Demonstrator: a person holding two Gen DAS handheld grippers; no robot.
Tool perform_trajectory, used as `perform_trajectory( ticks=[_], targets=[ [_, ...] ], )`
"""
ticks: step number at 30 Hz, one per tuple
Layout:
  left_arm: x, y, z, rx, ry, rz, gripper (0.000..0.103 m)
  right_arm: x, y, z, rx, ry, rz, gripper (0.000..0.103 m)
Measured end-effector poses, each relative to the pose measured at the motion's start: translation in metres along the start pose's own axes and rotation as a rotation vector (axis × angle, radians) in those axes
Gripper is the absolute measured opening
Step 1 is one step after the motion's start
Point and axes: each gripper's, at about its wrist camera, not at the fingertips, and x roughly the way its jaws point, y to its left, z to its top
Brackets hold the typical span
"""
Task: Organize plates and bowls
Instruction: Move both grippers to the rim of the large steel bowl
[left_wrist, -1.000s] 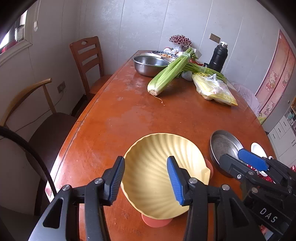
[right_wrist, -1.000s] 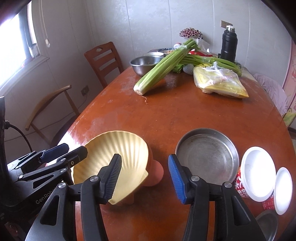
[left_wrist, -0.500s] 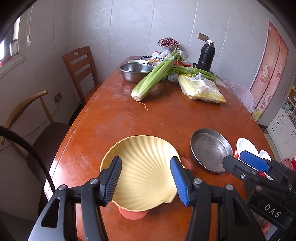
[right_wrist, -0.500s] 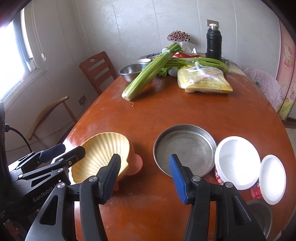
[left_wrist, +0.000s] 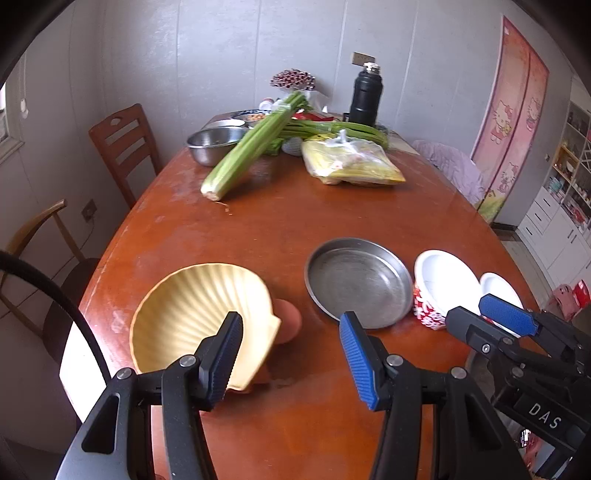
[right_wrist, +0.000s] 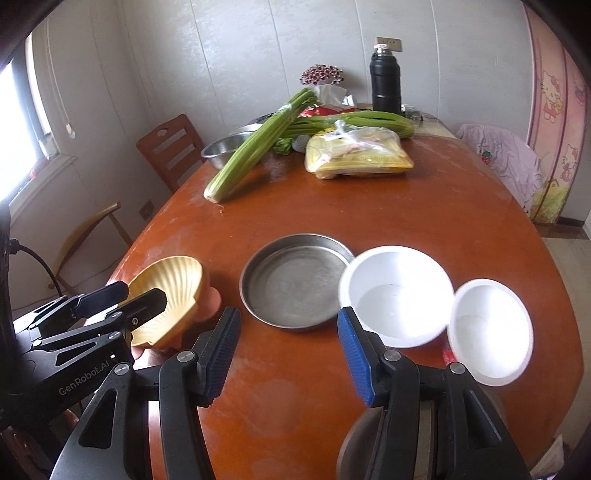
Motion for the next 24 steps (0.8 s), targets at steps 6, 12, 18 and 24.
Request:
perform_trajectory(
  ticks=[6, 12, 18, 24],
  targets=[
    [0.0, -0.035, -0.005, 0.033, 0.017, -0.057, 0.054, -0.024, -0.036, -0.013, 0.024, -0.024, -0.025, 0.056],
    [0.008, -0.077, -0.02, 0.073, 0.057, -0.128, 0.054, -0.052, -0.085, -0.032, 0.06, -0.04, -0.079, 0.056],
    [0.014, -0.114, -0.043, 0.121, 0.088, -0.173, 0.054, -0.064, -0.123, -0.059, 0.064, -0.012, -0.148, 0.056],
    [0.019, -0.138, -0.061, 0.14, 0.119, -0.202, 0.054, -0.061, -0.142, -0.086, 0.056, 0.027, -0.17, 0.056]
  ],
)
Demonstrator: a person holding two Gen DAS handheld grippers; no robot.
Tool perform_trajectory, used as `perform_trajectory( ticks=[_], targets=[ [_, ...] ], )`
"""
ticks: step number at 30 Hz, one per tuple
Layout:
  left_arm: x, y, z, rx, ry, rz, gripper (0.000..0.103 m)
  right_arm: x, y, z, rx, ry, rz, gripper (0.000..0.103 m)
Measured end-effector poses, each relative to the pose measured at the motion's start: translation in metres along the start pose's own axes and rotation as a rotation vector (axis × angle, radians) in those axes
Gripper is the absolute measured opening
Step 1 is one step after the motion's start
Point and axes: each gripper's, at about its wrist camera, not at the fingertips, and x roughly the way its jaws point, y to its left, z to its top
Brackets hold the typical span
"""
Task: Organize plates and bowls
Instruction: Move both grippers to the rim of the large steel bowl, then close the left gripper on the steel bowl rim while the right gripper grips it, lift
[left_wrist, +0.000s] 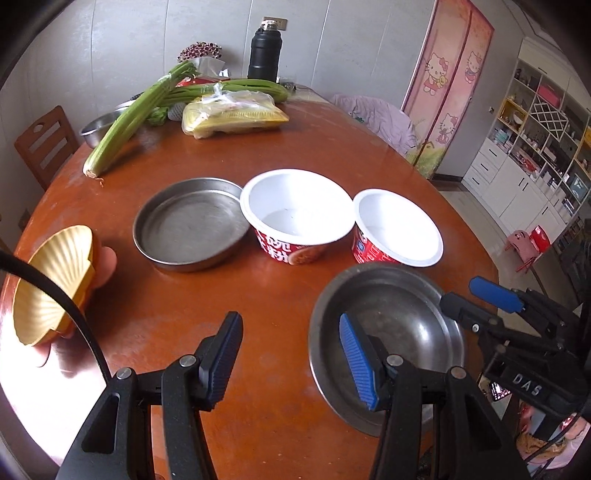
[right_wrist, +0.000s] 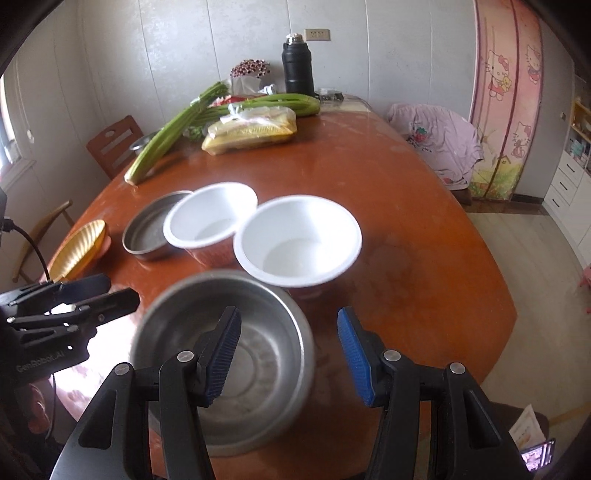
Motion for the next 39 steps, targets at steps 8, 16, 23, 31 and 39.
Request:
perform_trajectory(
  ticks=[8, 16, 23, 31, 39],
  targets=[
    [0.018, -0.013, -0.01, 0.011, 0.037, -0.002, 0.054, 0.013, -0.006, -0.021, -0.03, 0.039, 0.005, 0.056],
    [0.029, -0.025, -0.014, 0.028, 0.056, -0.006, 0.054, 0.019, -0.004, -0.025, -0.051, 0.037, 0.007, 0.049],
    [0.039, -0.026, -0.014, 0.02, 0.083, -0.007, 0.037, 0.027, -0.002, -0.027, -0.064, 0.046, 0.013, 0.037],
    [0.037, -0.021, -0.015, -0.005, 0.087, -0.013, 0.031, 0.029, 0.002, -0.026, -0.076, 0.045, 0.031, 0.031],
    [0.019, -0.006, -0.023, -0.028, 0.073, 0.004, 0.031, 0.021, 0.018, -0.027, -0.11, 0.039, 0.053, 0.031]
  ],
)
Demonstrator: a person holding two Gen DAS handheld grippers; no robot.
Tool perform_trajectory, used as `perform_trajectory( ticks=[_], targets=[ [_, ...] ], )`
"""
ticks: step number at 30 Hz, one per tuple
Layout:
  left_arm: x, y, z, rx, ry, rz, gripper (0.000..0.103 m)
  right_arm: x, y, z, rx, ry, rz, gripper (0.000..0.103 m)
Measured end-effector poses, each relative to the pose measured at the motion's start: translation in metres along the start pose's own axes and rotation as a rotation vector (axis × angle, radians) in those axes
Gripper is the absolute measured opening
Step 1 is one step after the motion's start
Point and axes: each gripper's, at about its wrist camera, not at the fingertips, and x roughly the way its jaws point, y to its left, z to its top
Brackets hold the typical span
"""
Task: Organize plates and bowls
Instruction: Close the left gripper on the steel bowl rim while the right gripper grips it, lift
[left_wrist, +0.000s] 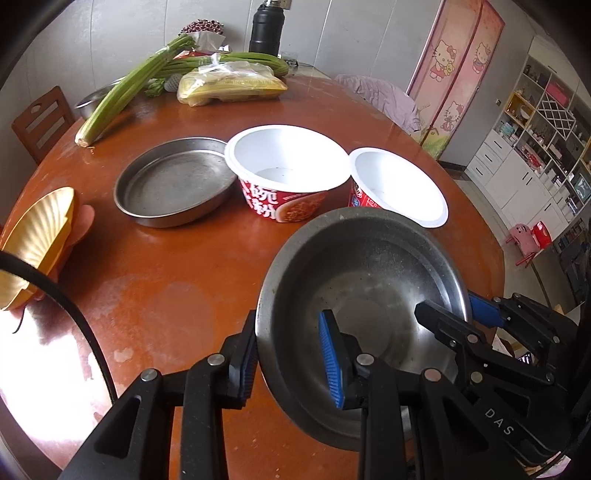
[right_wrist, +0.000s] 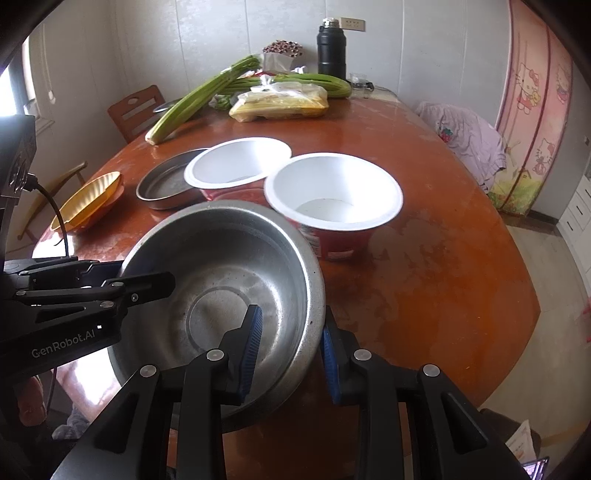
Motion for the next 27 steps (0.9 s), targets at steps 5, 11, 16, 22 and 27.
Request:
perform_trajectory(
  ticks=[5, 11, 16, 22, 27],
  targets=[
    [-0.005, 0.009, -0.006, -0.009, 0.0, 0.013, 0.031, -0.002, 0.011, 0.0, -0.022, 0.002, 0.022, 0.032],
    [-0.008, 0.017, -0.013, -0.014, 0.004, 0.022, 0.031, -0.002, 0.021, -0.002, -0.041, 0.012, 0.03, 0.032],
    [-0.009, 0.018, -0.015, -0.01, 0.004, 0.025, 0.031, 0.0, 0.024, -0.004, -0.048, 0.021, 0.03, 0.032],
    [-0.004, 0.015, -0.016, 0.003, 0.013, 0.031, 0.031, 0.004, 0.023, -0.004, -0.052, 0.036, 0.025, 0.032],
    [-0.002, 0.011, -0.015, 0.022, 0.009, 0.04, 0.031, 0.006, 0.02, -0.004, -0.049, 0.041, 0.025, 0.032]
  ],
)
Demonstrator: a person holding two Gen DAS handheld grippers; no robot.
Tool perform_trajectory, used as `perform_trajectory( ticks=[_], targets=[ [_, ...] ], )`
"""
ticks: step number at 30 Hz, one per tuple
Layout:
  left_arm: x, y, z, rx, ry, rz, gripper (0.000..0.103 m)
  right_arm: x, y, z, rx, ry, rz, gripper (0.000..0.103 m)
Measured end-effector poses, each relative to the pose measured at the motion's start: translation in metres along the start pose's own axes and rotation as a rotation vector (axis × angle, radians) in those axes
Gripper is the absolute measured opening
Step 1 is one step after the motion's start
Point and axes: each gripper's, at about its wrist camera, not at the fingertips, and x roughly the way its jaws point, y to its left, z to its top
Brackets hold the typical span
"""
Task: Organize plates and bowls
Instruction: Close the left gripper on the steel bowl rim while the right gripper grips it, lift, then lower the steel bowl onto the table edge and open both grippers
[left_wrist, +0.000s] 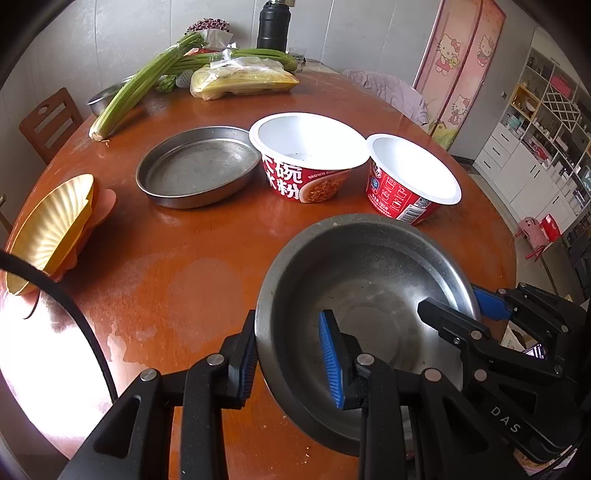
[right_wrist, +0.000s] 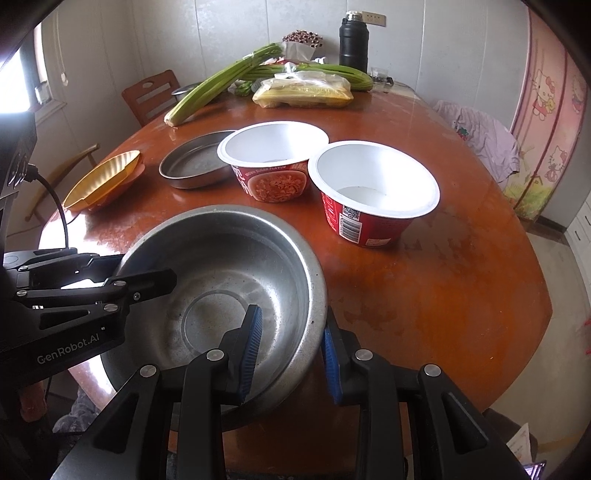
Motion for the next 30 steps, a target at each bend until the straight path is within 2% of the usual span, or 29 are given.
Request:
perform_trajectory(
  ticks=[13, 21, 30],
  targets=[
    [0.002, -0.003, -0.002, 0.028, -0.003, 0.005, 0.032, 0.001, -0.006, 0.0, 0.021, 0.001, 0.014, 0.034],
    [-0.006, 0.005, -0.001, -0.001, -0.029, -0.014, 0.032, -0.001, -0.01, 0.001, 0.043, -0.007, 0.033, 0.036],
    [-0.023, 0.011, 0.012, -0.028, -0.066, 0.004, 0.036, -0.01, -0.023, 0.009, 0.08, -0.035, 0.029, 0.037]
  ],
)
